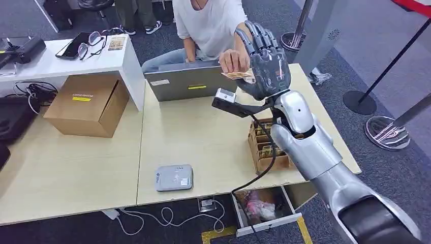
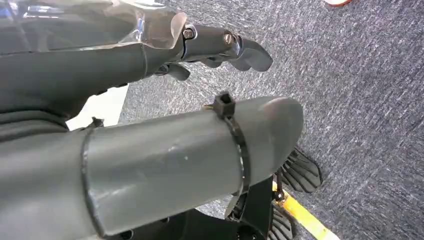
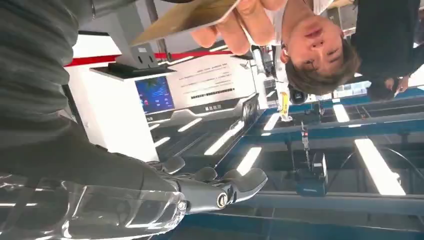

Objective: Pass the card to the sensor for recognition and then transmit it.

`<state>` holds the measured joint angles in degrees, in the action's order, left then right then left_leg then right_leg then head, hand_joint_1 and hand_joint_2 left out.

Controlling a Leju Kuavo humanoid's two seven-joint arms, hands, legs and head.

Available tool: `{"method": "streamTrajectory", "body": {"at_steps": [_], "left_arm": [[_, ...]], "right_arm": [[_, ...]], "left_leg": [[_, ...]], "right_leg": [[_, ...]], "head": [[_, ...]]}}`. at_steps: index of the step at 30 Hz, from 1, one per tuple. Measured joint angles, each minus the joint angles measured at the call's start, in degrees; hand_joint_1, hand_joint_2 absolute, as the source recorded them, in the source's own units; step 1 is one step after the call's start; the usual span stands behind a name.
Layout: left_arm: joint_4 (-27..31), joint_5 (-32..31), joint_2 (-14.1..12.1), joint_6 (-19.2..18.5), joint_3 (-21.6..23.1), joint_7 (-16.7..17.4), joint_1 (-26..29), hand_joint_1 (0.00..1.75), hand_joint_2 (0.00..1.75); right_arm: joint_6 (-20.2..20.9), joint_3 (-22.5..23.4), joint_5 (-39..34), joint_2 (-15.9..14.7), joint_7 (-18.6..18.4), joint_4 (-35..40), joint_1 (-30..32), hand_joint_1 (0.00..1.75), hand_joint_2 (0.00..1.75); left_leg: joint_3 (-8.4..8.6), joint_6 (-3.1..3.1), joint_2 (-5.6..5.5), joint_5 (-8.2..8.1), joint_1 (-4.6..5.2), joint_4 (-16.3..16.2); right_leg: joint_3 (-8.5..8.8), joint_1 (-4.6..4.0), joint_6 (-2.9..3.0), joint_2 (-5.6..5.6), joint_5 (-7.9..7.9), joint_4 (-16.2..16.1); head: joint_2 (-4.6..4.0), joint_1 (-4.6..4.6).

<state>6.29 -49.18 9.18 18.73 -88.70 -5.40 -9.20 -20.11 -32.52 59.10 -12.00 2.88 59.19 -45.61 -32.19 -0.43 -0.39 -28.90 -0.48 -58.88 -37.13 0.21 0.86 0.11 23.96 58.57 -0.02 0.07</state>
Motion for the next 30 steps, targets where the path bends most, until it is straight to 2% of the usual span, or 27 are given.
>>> {"method": "streamTrajectory", "body": {"at_steps": [30], "left_arm": [[0.00,0.96,0.20,0.87,0.00,0.20,-0.06,0.00,0.00]], "right_arm": [[-1.16,-0.20,-1.18,-2.08,0.96,0.57,0.02,0.00,1.75]], "left_leg": [[0.00,0.00,0.00,0.00,0.01,-0.01]], "right_leg": [[0.00,0.00,0.00,0.00,0.00,0.00]], "head": [[0.00,0.00]]}}
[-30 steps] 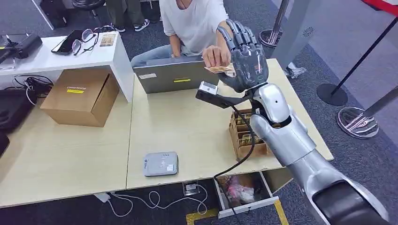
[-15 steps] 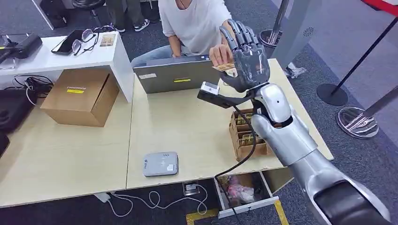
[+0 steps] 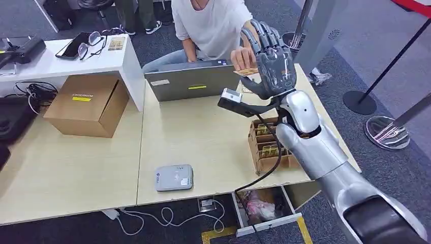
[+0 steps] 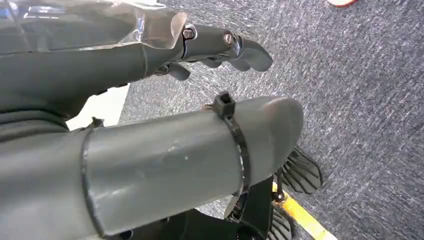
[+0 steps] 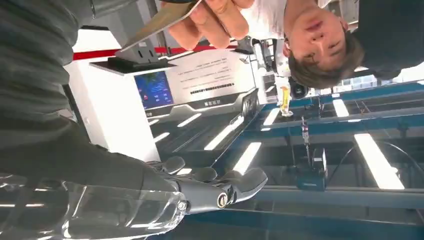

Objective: Pass the card to the sensor for recognition and then transmit it.

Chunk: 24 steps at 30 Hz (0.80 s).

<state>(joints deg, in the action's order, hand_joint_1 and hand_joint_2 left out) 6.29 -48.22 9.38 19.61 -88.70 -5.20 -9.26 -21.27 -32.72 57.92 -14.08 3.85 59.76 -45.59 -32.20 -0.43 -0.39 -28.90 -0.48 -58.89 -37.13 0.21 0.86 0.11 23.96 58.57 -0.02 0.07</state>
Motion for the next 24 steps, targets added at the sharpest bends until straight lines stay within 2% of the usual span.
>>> {"method": "streamTrajectory", "body": {"at_steps": [9,10,11,12,13,14,18,24], "left_arm": [[0.00,0.83,0.09,0.41,0.00,0.02,-0.06,0.00,0.00],[0.00,0.92,0.09,0.44,0.00,0.02,-0.06,0.00,0.00],[0.00,0.96,0.09,0.44,0.00,0.02,-0.06,0.00,0.00],[0.00,1.01,0.09,0.44,0.00,0.02,-0.06,0.00,0.00],[0.00,1.03,0.09,0.44,0.00,0.02,-0.06,0.00,0.00],[0.00,1.03,0.09,0.44,0.00,0.02,-0.06,0.00,0.00],[0.00,1.03,0.09,0.41,0.00,-0.18,-0.06,0.00,0.00],[0.00,1.03,0.09,0.41,0.00,-0.22,-0.06,0.00,0.00]], "right_arm": [[-0.11,-1.14,-0.53,-0.09,0.11,-0.07,-0.07,0.00,1.75],[-0.09,-1.22,-0.52,-0.09,0.11,-0.07,-0.09,0.07,1.75],[-0.07,-1.31,-0.55,-0.09,0.11,-0.07,-0.10,0.80,1.75],[-0.07,-1.40,-0.55,-0.09,0.11,-0.09,-0.14,1.36,1.75],[-0.07,-1.44,-0.59,-0.09,0.11,-0.09,-0.17,1.36,1.75],[-0.07,-1.46,-0.63,-0.09,0.11,-0.09,-0.22,1.50,1.75],[-0.09,-1.62,-0.66,-0.09,0.11,-0.11,-0.37,1.71,1.75],[-0.13,-1.77,-0.66,-0.09,0.11,-0.11,-0.38,1.75,1.75]], "left_leg": [[0.00,0.00,0.00,0.00,-0.01,0.00],[-0.01,0.00,0.00,0.00,-0.01,0.00],[-0.01,0.00,0.00,0.00,-0.01,0.00],[-0.01,0.00,0.00,0.00,-0.01,0.00],[-0.01,0.00,0.00,0.00,-0.01,0.00],[-0.01,0.00,0.00,0.00,-0.01,0.00],[-0.01,0.00,0.00,0.00,0.00,0.00],[-0.01,0.00,0.00,0.00,0.00,0.00]], "right_leg": [[0.00,0.00,0.00,0.00,0.00,0.00],[0.00,0.00,0.00,0.00,0.00,0.01],[0.00,0.00,0.00,0.00,0.00,0.01],[0.00,0.00,0.00,0.00,0.00,0.01],[0.01,0.00,0.00,-0.01,0.00,0.01],[0.00,0.00,0.00,-0.01,0.00,0.01],[0.00,0.00,0.00,0.00,0.00,0.00],[0.00,0.00,0.00,0.00,0.00,0.00]], "head": [[0.00,0.00],[0.00,0.00],[0.00,0.00],[0.00,0.00],[0.00,0.00],[0.00,0.00],[0.00,0.00],[0.00,0.00]]}}
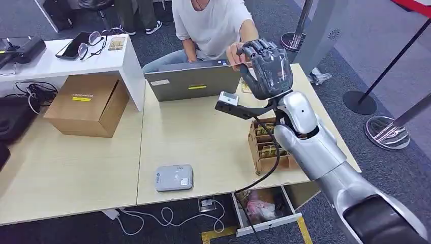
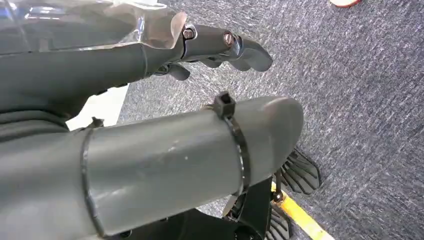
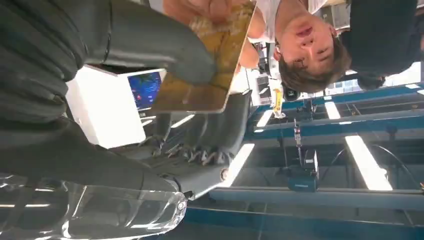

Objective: Pass the card to the sensor for recognition and then transmit it.

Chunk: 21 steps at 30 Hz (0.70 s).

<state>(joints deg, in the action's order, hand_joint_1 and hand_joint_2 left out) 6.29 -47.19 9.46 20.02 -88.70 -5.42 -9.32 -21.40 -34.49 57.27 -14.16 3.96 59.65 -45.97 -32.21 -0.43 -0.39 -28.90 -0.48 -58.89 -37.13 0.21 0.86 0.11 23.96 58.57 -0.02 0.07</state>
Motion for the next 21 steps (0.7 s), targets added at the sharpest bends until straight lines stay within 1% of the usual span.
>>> {"method": "streamTrajectory", "body": {"at_steps": [7,21], "left_arm": [[0.00,0.00,0.02,-0.22,0.00,-0.68,0.01,0.00,0.00],[0.00,0.04,0.04,-0.22,0.00,-0.76,0.03,0.00,0.00]], "right_arm": [[0.02,-0.33,-0.11,0.00,0.00,0.00,-0.23,1.75,1.75],[-0.22,-0.79,-0.63,0.00,0.00,-0.24,-0.33,1.75,1.75]], "left_leg": [[0.01,0.00,0.00,0.00,0.00,0.00],[0.00,0.00,0.00,0.00,0.00,0.00]], "right_leg": [[0.00,0.00,0.00,0.00,0.00,0.00],[0.00,0.00,0.00,0.00,0.00,0.00]], "head": [[0.00,0.00],[0.00,0.00]]}}
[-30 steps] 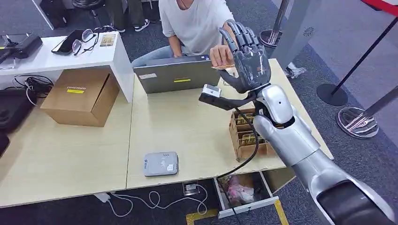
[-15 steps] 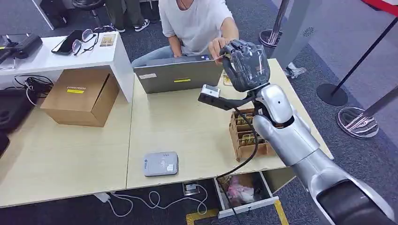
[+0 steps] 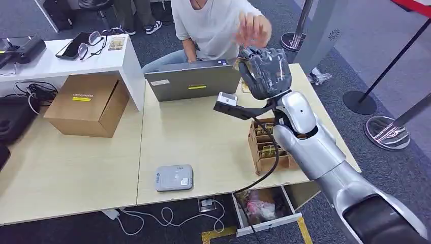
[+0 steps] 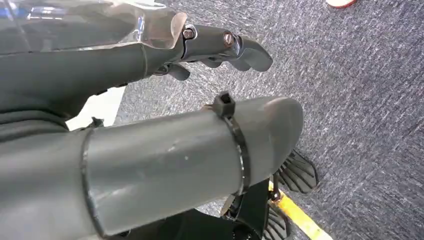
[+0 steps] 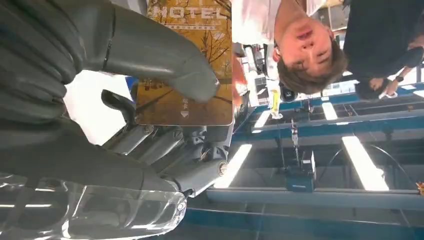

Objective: Pass the card to the sensor for recognition and then transmit it.

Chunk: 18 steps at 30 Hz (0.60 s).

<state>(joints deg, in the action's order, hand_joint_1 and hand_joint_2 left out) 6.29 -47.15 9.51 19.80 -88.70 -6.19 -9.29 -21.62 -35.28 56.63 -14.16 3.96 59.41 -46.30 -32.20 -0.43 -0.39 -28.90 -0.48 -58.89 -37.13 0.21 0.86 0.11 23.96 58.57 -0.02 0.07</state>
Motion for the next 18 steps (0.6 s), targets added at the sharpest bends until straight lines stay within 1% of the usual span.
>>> {"method": "streamTrajectory", "body": {"at_steps": [3,7,13,18], "left_arm": [[0.00,0.04,0.04,0.00,0.00,-0.11,0.00,0.00,0.00],[0.00,0.02,0.15,-0.13,0.00,-0.42,0.03,0.00,0.00],[0.00,0.13,0.22,-0.52,0.00,-1.00,0.07,0.00,0.00],[0.00,0.11,0.24,-1.05,0.00,-1.31,0.11,0.00,0.00]], "right_arm": [[-0.13,0.00,-1.52,0.00,0.33,0.04,0.02,1.75,1.75],[0.33,0.13,-5.54,0.00,1.66,0.90,0.37,1.75,1.75],[4.39,1.09,-16.86,-0.31,3.65,5.57,3.49,1.75,1.75],[9.09,1.81,-26.56,-0.79,4.17,11.18,9.02,1.75,1.75]], "left_leg": [[0.01,0.00,0.00,0.00,0.00,0.00],[0.01,0.00,0.00,0.00,0.00,0.00],[0.02,0.00,0.00,0.00,0.00,0.00],[0.00,0.00,-0.01,-0.01,0.00,0.00]], "right_leg": [[0.00,0.00,0.00,0.00,0.00,0.00],[0.00,0.00,0.00,0.00,0.00,0.00],[0.00,-0.01,0.00,0.00,0.01,0.00],[-0.01,0.00,-0.02,0.00,0.02,-0.01]], "head": [[0.00,0.00],[0.00,0.00],[0.00,0.00],[0.00,0.00]]}}
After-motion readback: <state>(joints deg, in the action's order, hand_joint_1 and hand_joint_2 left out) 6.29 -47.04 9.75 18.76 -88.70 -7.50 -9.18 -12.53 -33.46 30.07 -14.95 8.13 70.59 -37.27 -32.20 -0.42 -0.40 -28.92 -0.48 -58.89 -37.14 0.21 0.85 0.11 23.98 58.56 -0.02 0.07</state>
